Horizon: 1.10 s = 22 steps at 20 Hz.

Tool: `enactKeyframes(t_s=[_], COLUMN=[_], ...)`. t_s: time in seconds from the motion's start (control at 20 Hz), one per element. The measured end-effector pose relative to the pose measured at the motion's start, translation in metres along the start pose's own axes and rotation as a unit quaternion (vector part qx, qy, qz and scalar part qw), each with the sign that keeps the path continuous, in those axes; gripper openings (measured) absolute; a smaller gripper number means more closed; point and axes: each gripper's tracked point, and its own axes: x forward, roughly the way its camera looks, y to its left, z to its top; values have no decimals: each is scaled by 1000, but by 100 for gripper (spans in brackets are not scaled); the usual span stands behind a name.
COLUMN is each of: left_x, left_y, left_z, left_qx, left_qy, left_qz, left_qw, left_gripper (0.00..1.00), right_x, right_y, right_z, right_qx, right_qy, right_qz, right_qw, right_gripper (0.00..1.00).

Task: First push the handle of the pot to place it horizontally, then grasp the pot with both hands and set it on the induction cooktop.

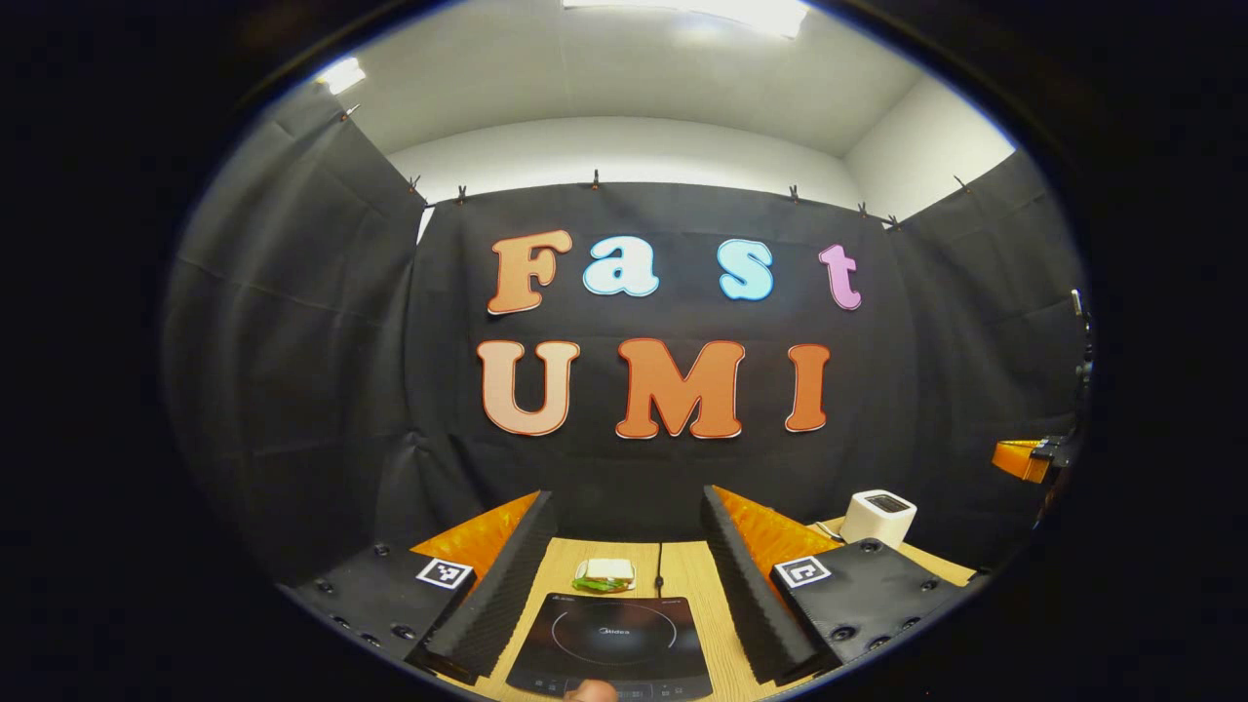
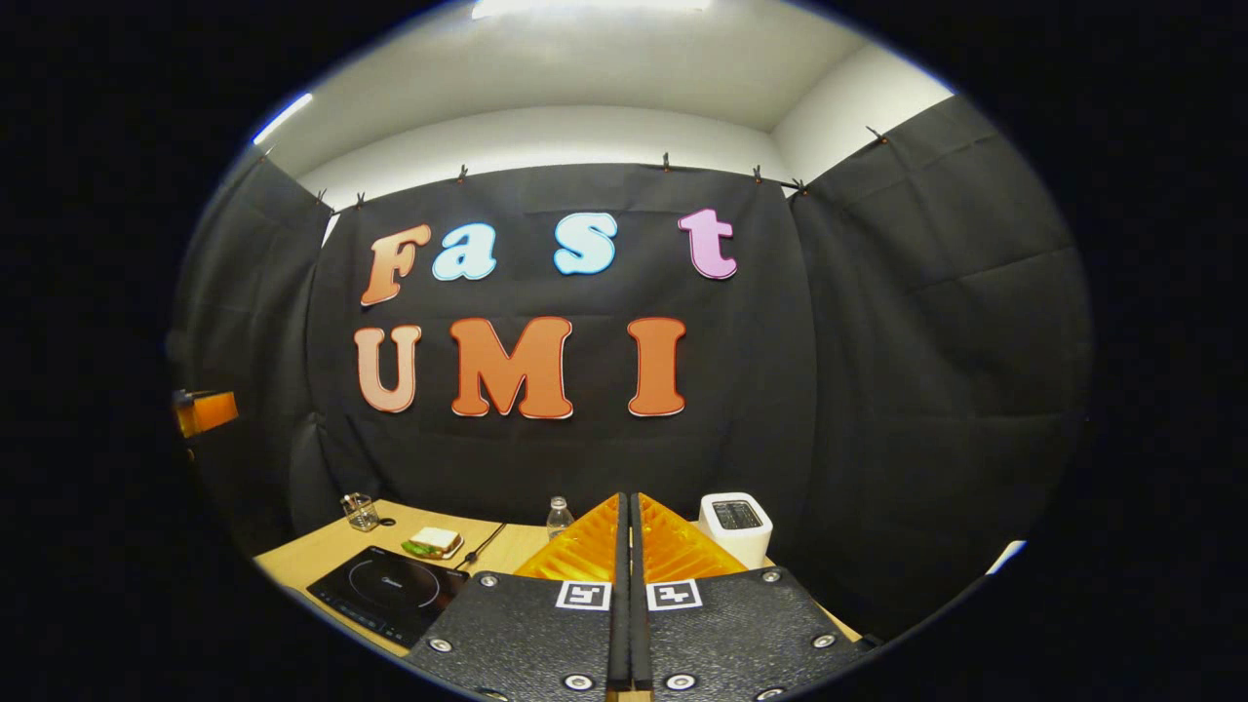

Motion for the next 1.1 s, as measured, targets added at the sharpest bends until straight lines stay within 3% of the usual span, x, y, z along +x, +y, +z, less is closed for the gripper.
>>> enactKeyframes(t_s=[0.55, 1.1], left_x=[-6, -4], left_y=[-6, 0], left_z=[-1, -17], left_qx=[-4, -10], left_qy=[-1, 12], left_qz=[-14, -16], left_qw=[1000, 1000], left_gripper=[97, 97], right_x=[-11, -22], right_y=[35, 40], right_z=[-83, -184], right_qx=[-6, -4], right_qy=[56, 136], right_qz=[36, 36], right_qw=[998, 990], right_gripper=[0, 0])
